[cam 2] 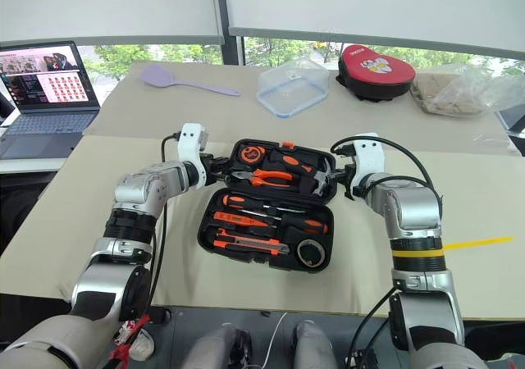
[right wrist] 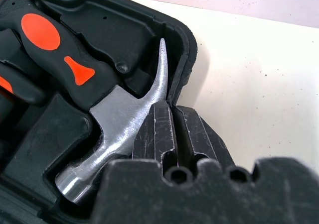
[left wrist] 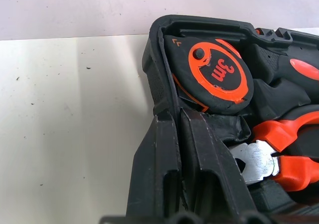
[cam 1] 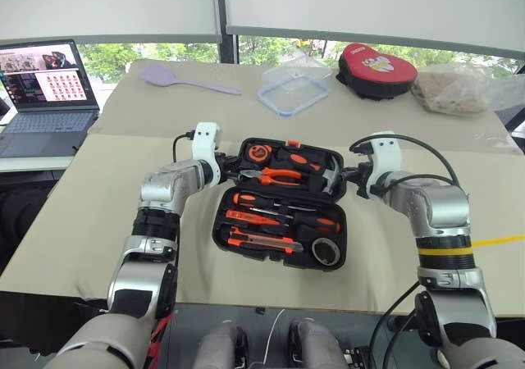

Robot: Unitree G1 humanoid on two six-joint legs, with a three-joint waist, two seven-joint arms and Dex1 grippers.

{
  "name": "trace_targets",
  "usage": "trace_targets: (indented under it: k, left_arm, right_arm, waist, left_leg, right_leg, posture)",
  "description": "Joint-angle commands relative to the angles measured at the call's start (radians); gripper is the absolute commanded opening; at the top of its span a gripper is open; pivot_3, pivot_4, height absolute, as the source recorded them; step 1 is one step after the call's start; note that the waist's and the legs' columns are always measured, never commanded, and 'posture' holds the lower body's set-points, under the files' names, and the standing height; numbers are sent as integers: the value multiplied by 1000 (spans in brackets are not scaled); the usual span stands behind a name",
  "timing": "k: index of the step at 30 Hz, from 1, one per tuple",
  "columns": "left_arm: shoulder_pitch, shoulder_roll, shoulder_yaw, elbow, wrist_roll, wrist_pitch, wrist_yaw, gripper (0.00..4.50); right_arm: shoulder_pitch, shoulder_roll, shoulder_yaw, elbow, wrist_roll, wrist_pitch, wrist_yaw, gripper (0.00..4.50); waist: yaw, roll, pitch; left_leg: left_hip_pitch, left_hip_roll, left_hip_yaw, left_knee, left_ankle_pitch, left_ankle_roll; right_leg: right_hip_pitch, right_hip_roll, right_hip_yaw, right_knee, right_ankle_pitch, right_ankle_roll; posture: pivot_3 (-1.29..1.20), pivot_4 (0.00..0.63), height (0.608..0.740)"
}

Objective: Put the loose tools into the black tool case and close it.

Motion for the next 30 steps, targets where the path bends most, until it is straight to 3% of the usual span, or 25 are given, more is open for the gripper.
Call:
trace_targets:
  k: [1, 10, 16, 23, 27, 30]
  left_arm:
    - [-6, -8, -10, -36, 5, -23, -20, 0]
    - [-67, -38, 43, -17, -9, -194, -22, 0]
    - [-73, -39, 33, -21, 1, -310, -90, 0]
    - [68, -21, -9, -189, 22, -407, -135, 0]
    - [282, 32, -35, -438, 56, -464, -139, 0]
    - [374, 56, -37, -536, 65, -466, -116, 0]
  right_arm:
    - [-15, 8, 6, -18, 2, 9, 11, 67]
    - [-128, 27, -31, 53, -22, -172, 22, 67]
    - [-155, 3, -35, 98, -41, -302, 63, 67]
    - [-35, 7, -64, -66, 1, -339, 100, 67]
    - [197, 19, -49, -334, -30, -530, 128, 67]
    - [298, 24, -49, -412, -39, -582, 119, 67]
  waist:
    - [0, 0, 0]
    - [-4, 0, 1]
    - [-4, 0, 1]
    - [-3, 0, 1]
    - [-3, 0, 1]
    - [-3, 0, 1]
  left_leg:
    - [0, 0, 0, 0, 0, 0]
    - [-3, 0, 0, 0, 0, 0]
    - [-15, -3, 1, -1, 2, -1]
    - [-16, -5, 1, -6, 2, -1]
    - [-15, -5, 0, -8, 2, -1]
    - [-14, -6, 0, -12, 2, -1]
  right_leg:
    - [0, 0, 0, 0, 0, 0]
    - [-3, -1, 0, 0, 0, 0]
    - [-17, -1, -1, 8, 0, 0]
    - [-17, -1, -3, 2, -1, 2]
    - [-16, -2, -3, 0, -1, 2]
    - [-16, -2, -3, -1, -2, 3]
  posture:
    - [0, 150, 731]
    - [0, 150, 731]
    - [0, 150, 731]
    - [0, 150, 731]
    - [0, 150, 731]
    - [0, 150, 731]
